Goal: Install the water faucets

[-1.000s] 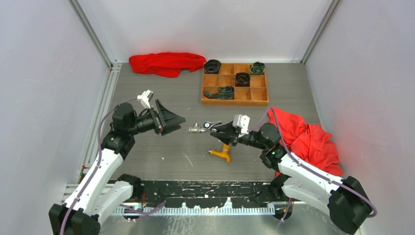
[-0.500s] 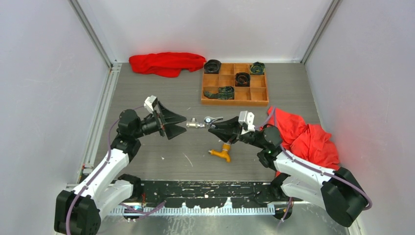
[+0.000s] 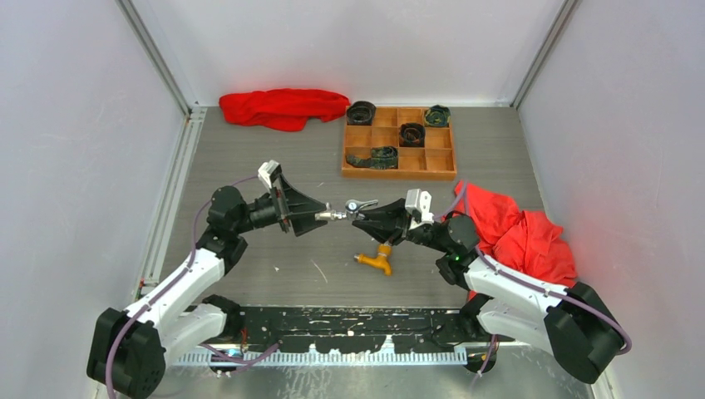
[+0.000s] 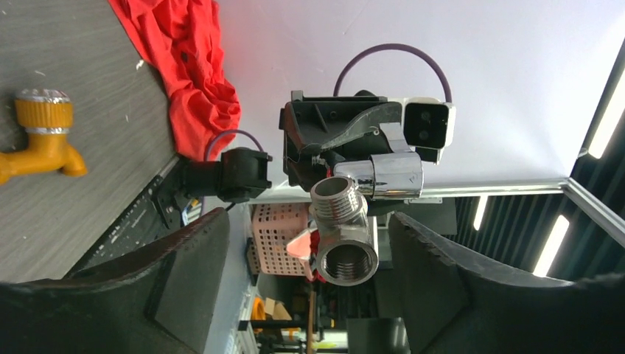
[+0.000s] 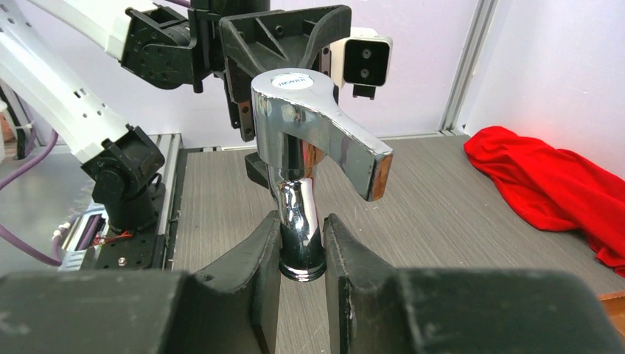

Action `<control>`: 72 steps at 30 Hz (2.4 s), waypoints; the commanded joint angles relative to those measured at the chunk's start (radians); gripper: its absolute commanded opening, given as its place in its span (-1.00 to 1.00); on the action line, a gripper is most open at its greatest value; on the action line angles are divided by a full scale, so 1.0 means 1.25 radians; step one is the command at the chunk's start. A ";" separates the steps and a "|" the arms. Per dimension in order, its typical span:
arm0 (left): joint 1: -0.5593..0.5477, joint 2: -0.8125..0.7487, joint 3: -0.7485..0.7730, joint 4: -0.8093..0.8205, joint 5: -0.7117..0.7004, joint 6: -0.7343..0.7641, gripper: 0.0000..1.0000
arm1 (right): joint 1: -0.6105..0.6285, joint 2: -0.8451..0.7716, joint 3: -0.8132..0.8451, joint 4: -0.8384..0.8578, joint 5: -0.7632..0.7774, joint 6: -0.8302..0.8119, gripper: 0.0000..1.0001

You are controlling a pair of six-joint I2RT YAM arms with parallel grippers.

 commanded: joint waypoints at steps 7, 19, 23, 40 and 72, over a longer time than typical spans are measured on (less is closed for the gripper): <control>-0.030 0.036 0.030 0.152 -0.001 -0.032 0.31 | 0.005 -0.003 0.026 0.075 -0.002 0.004 -0.99; -0.042 0.068 0.025 0.188 -0.008 -0.049 -0.41 | 0.007 0.000 0.033 0.062 -0.007 0.008 -0.99; -0.042 0.071 0.022 0.186 -0.014 -0.047 -0.28 | 0.008 0.002 0.037 0.060 -0.010 0.023 -0.99; -0.042 0.056 0.029 0.206 0.034 -0.048 -0.04 | 0.007 0.009 0.033 0.049 0.015 0.022 -0.99; -0.046 -0.034 0.035 -0.073 -0.181 0.128 -1.00 | 0.006 0.037 0.349 -0.521 -0.081 0.595 -0.40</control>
